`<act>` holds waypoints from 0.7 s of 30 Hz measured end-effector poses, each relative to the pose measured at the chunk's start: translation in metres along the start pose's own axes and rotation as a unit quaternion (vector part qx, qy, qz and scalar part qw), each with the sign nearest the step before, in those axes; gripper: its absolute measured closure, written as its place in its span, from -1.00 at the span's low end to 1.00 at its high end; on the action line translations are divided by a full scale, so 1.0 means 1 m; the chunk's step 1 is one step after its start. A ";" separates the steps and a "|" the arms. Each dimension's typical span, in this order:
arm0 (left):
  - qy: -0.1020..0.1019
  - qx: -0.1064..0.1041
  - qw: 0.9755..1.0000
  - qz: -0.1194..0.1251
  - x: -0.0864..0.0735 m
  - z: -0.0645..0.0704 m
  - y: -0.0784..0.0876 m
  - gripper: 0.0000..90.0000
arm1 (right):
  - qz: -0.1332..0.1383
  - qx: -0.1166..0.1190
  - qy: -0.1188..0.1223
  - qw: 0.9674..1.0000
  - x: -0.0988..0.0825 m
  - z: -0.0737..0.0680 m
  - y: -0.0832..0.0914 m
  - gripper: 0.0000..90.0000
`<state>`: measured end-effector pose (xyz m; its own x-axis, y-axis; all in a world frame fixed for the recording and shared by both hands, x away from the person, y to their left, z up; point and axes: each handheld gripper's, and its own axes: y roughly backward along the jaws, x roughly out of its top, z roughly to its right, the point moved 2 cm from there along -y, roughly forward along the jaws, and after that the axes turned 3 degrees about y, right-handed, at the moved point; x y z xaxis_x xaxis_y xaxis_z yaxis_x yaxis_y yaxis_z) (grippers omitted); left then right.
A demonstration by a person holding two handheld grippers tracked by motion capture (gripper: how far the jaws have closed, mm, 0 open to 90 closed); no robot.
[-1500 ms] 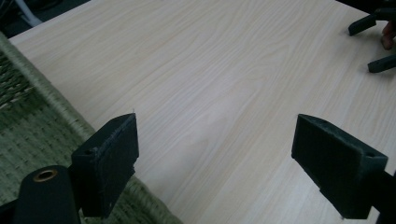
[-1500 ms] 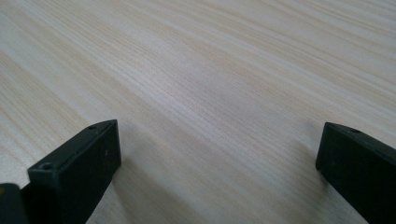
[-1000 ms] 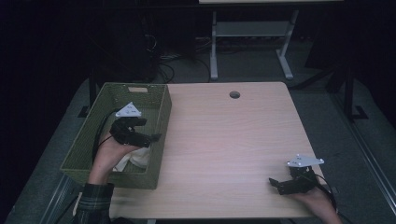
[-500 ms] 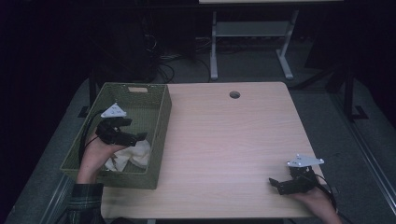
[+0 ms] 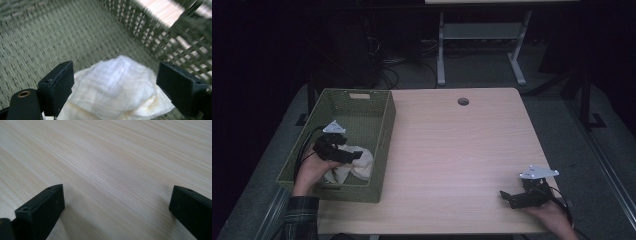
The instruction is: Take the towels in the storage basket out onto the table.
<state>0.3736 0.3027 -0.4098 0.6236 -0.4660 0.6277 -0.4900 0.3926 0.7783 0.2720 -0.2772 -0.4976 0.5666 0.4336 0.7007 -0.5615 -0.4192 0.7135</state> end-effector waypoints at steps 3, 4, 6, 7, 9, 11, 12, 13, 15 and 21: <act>0.000 0.000 1.000 -0.012 -0.003 -0.001 -0.005 -0.69 | 0.000 0.000 0.000 1.000 0.000 0.000 0.000 -1.00; 0.003 0.000 1.000 -0.017 -0.004 -0.001 -0.007 -0.70 | 0.000 0.000 0.000 1.000 0.000 0.000 0.000 -1.00; 0.005 0.002 1.000 -0.026 -0.005 -0.002 -0.010 -0.70 | 0.000 0.000 0.000 1.000 0.000 0.000 0.000 -1.00; 0.005 0.001 0.999 -0.032 -0.006 -0.002 -0.011 -0.70 | 0.000 0.000 0.000 1.000 0.000 0.000 0.000 -1.00; 0.008 0.004 0.999 -0.042 -0.007 -0.002 -0.014 -0.70 | 0.000 0.000 0.000 1.000 0.000 0.000 0.000 -1.00; 0.003 0.009 0.999 -0.053 -0.007 -0.002 -0.017 -0.70 | 0.000 0.000 0.000 1.000 0.000 0.000 0.000 -1.00; 0.005 0.008 0.998 -0.060 -0.008 -0.002 -0.019 -0.70 | 0.000 0.000 0.000 1.000 0.000 0.000 0.000 -1.00; 0.005 0.009 0.998 -0.067 -0.008 -0.001 -0.022 -0.71 | 0.000 0.001 0.001 1.000 0.000 0.000 0.000 -1.00; 0.005 0.013 0.997 -0.077 -0.009 0.000 -0.025 -0.71 | -0.001 0.001 0.001 1.000 0.000 0.000 0.000 -1.00; 0.011 0.012 0.994 -0.106 -0.011 -0.001 -0.033 -0.71 | 0.000 0.001 0.001 1.000 0.000 0.000 0.000 -1.00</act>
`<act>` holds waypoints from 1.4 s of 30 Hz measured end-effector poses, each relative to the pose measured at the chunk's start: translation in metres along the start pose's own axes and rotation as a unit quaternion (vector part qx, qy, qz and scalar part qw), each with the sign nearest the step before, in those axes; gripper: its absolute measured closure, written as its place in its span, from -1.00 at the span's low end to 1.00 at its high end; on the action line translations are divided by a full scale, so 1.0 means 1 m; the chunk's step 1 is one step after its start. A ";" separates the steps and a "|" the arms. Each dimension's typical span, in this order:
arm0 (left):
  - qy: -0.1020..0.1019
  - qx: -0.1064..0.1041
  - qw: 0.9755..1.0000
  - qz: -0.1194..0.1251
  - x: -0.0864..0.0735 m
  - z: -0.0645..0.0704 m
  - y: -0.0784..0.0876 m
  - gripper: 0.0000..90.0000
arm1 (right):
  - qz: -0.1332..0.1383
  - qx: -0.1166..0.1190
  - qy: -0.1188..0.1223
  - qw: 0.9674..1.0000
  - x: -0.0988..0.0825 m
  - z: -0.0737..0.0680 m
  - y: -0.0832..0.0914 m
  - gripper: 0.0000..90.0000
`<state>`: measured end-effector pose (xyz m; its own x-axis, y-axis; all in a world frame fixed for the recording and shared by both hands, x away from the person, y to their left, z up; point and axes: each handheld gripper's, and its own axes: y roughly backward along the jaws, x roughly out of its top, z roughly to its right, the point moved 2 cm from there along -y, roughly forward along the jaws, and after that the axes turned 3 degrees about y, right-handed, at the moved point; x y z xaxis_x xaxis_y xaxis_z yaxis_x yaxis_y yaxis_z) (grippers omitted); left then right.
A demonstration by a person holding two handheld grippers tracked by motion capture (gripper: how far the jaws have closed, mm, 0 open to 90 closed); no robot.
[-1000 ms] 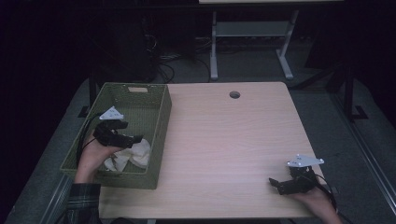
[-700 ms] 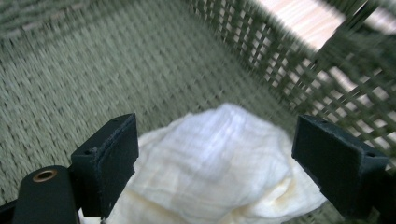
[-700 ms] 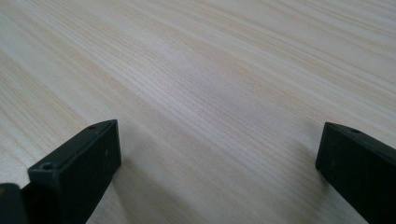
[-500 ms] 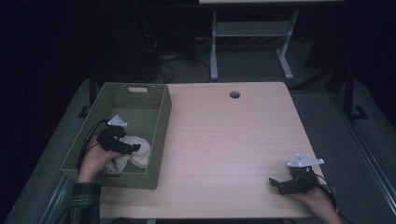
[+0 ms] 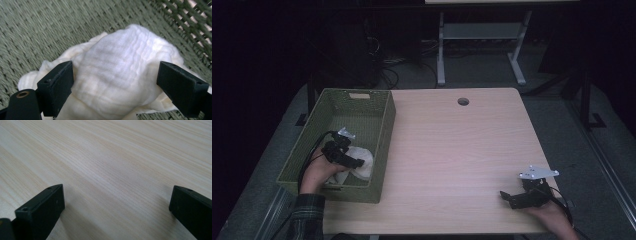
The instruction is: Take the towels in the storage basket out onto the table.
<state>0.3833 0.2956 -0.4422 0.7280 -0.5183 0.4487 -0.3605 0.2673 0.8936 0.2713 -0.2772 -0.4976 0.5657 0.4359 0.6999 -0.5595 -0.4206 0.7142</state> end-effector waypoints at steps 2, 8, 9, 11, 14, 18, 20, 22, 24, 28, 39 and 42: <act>0.000 0.003 1.000 -0.010 0.000 0.000 -0.002 -0.70 | 0.000 0.000 0.000 1.000 0.000 0.000 0.000 -1.00; -0.003 0.007 0.999 -0.034 -0.002 0.000 -0.007 -0.63 | 0.000 0.000 0.000 1.000 0.000 0.000 0.000 -1.00; -0.003 0.006 0.999 -0.036 -0.002 0.001 -0.007 -0.59 | 0.000 0.000 0.000 1.000 0.000 0.000 0.000 -1.00; -0.002 0.005 0.999 -0.039 -0.002 0.001 -0.008 -0.45 | 0.000 0.000 0.000 1.000 0.000 0.000 0.000 -1.00; 0.000 0.003 0.999 -0.041 -0.002 0.000 -0.005 -0.29 | 0.000 0.000 0.000 1.000 0.000 0.000 0.000 -1.00; 0.005 0.010 0.999 -0.035 -0.002 0.001 0.000 0.36 | 0.000 0.000 0.000 1.000 0.000 0.000 0.000 -1.00; 0.010 0.010 0.999 -0.033 -0.002 0.001 0.002 0.47 | 0.000 0.000 0.000 1.000 0.000 0.000 0.000 -1.00; 0.018 0.007 1.000 -0.024 -0.001 -0.001 0.005 0.54 | 0.000 0.000 0.000 1.000 0.000 0.000 0.000 -1.00; 0.026 0.004 1.000 -0.007 0.000 -0.003 0.010 0.56 | 0.000 0.000 0.000 1.000 0.000 0.000 0.000 -1.00; 0.041 -0.008 0.998 0.044 0.001 -0.007 0.022 0.57 | 0.000 0.000 0.000 1.000 0.000 0.000 0.000 -1.00; 0.064 -0.043 0.984 0.160 0.002 -0.011 0.052 0.57 | 0.000 0.000 0.000 1.000 0.000 0.000 0.000 -1.00; 0.064 -0.043 0.981 0.179 0.003 -0.011 0.058 0.57 | 0.000 0.000 0.000 1.000 0.000 0.000 0.000 -1.00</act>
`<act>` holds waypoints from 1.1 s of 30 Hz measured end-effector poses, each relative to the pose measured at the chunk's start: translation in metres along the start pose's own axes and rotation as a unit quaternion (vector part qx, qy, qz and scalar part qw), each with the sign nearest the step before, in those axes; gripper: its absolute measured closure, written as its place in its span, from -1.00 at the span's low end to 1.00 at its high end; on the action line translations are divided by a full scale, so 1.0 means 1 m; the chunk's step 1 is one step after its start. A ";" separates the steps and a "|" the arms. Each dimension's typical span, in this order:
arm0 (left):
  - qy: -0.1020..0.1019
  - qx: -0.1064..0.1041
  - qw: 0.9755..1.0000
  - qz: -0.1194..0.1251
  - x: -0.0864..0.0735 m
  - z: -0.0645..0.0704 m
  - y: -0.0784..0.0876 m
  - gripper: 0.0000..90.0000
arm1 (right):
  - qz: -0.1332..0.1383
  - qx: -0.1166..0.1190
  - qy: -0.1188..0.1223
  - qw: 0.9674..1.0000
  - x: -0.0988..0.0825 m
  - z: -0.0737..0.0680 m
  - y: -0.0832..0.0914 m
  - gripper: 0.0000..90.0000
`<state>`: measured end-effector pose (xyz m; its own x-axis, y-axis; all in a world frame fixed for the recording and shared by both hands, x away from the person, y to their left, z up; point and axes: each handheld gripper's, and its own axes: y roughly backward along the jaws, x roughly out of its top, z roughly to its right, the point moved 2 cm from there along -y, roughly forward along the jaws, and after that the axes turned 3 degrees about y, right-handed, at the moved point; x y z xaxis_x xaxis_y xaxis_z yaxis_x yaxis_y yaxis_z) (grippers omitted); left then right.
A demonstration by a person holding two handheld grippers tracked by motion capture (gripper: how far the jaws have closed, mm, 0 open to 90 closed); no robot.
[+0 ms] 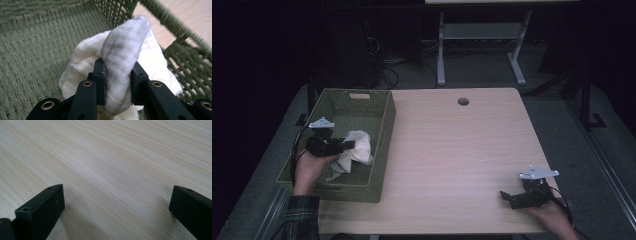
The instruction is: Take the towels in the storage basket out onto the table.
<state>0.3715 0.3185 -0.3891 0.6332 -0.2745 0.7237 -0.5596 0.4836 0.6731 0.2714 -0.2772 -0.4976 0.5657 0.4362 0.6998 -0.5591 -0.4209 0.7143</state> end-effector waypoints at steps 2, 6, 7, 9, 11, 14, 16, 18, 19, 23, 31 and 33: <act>0.001 -0.002 1.000 0.019 0.003 0.001 0.004 0.57 | 0.000 0.000 0.000 1.000 0.000 0.000 0.000 -1.00; -0.003 -0.009 0.999 0.040 0.007 0.003 0.010 0.57 | 0.000 0.000 0.000 1.000 0.000 0.000 0.000 -1.00; 0.000 -0.009 0.999 0.047 0.008 0.004 0.012 0.57 | 0.000 0.000 0.000 1.000 0.000 0.000 0.000 -1.00; -0.004 -0.007 0.998 0.055 0.011 0.005 0.015 0.57 | 0.000 0.000 0.000 1.000 0.000 0.000 0.000 -1.00; -0.003 -0.007 0.998 0.067 0.014 0.006 0.020 0.57 | 0.000 0.000 0.000 1.000 0.000 0.000 0.000 -1.00; 0.001 -0.011 0.996 0.086 0.018 0.008 0.026 0.57 | 0.000 0.000 0.000 1.000 0.000 0.000 0.000 -1.00; 0.001 -0.014 0.995 0.097 0.022 0.009 0.031 0.57 | 0.000 0.000 0.000 1.000 0.000 0.000 0.000 -1.00; 0.003 -0.018 0.994 0.107 0.025 0.011 0.035 0.57 | 0.000 0.000 0.000 1.000 0.000 0.000 0.000 -1.00; 0.002 -0.020 0.993 0.112 0.027 0.012 0.037 0.57 | 0.000 0.000 0.000 1.000 0.000 0.000 0.000 -1.00; 0.002 -0.035 0.991 0.133 0.035 0.017 0.046 0.57 | 0.000 0.000 0.000 1.000 0.000 0.000 0.000 -1.00; -0.007 -0.054 0.986 0.156 0.050 0.031 0.057 0.58 | 0.000 0.000 0.001 1.000 0.000 0.000 0.000 -1.00; -0.009 -0.058 0.985 0.161 0.053 0.034 0.059 0.58 | 0.000 0.000 0.001 1.000 0.000 0.000 0.000 -1.00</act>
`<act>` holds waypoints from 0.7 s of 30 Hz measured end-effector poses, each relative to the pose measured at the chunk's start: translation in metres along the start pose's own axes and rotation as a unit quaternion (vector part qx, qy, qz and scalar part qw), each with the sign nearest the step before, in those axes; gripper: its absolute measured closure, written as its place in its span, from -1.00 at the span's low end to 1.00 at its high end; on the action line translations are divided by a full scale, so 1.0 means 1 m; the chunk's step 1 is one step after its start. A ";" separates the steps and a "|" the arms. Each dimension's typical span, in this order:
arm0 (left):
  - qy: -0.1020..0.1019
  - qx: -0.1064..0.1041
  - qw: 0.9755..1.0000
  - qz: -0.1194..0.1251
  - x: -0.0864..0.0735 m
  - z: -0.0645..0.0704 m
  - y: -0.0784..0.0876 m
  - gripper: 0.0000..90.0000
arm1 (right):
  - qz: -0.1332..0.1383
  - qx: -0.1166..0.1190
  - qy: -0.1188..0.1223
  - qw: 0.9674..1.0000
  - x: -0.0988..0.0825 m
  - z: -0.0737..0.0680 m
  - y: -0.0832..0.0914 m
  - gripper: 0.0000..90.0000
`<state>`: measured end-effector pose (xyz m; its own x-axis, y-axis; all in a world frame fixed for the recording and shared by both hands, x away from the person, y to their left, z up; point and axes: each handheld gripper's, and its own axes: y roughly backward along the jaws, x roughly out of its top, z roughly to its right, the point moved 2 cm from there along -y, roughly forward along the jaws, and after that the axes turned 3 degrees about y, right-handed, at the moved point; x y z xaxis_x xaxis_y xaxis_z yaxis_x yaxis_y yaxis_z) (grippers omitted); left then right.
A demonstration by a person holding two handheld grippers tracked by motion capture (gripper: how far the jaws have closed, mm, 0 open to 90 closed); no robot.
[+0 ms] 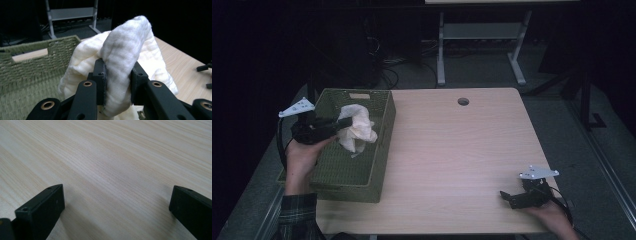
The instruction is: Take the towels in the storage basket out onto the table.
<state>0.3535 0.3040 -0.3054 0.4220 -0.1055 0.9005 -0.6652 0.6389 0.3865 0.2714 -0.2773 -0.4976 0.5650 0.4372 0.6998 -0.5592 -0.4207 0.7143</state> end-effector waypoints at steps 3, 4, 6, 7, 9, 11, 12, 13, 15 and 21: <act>-0.003 -0.004 1.000 0.006 0.005 0.004 0.001 0.58 | 0.000 0.000 0.000 1.000 0.000 0.000 0.000 -1.00; -0.001 -0.009 1.000 0.012 0.008 0.006 0.001 0.58 | 0.000 0.000 0.000 1.000 0.000 0.000 0.000 -1.00; -0.005 -0.012 1.000 0.012 0.011 0.010 0.000 0.58 | 0.000 0.000 0.000 1.000 0.000 0.000 0.000 -1.00; -0.007 -0.014 1.000 0.013 0.013 0.012 0.000 0.58 | 0.000 0.000 0.000 1.000 0.000 0.000 0.000 -1.00; -0.010 -0.019 1.000 0.016 0.016 0.016 -0.002 0.58 | 0.000 0.000 -0.001 1.000 0.000 0.000 0.000 -1.00; -0.014 -0.023 0.999 0.017 0.020 0.020 -0.004 0.58 | 0.000 0.000 -0.001 1.000 0.000 0.000 0.000 -1.00; -0.015 -0.025 0.999 0.020 0.021 0.022 -0.005 0.58 | 0.000 0.000 -0.001 1.000 0.000 0.000 0.000 -1.00; -0.016 -0.030 0.999 0.022 0.023 0.024 -0.006 0.58 | 0.000 0.000 -0.001 1.000 0.000 0.000 0.000 -1.00; -0.020 -0.035 0.999 0.022 0.027 0.029 -0.009 0.58 | 0.000 0.000 -0.001 1.000 0.000 0.000 0.000 -1.00; -0.030 -0.053 0.998 0.026 0.037 0.043 -0.020 0.58 | 0.000 0.000 0.000 1.000 0.000 0.000 0.000 -1.00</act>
<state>0.3559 0.2549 -0.2716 0.3479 -0.1133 0.9307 -0.6158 0.7209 0.3179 0.2714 -0.2773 -0.4976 0.5651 0.4372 0.6997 -0.5590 -0.4209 0.7144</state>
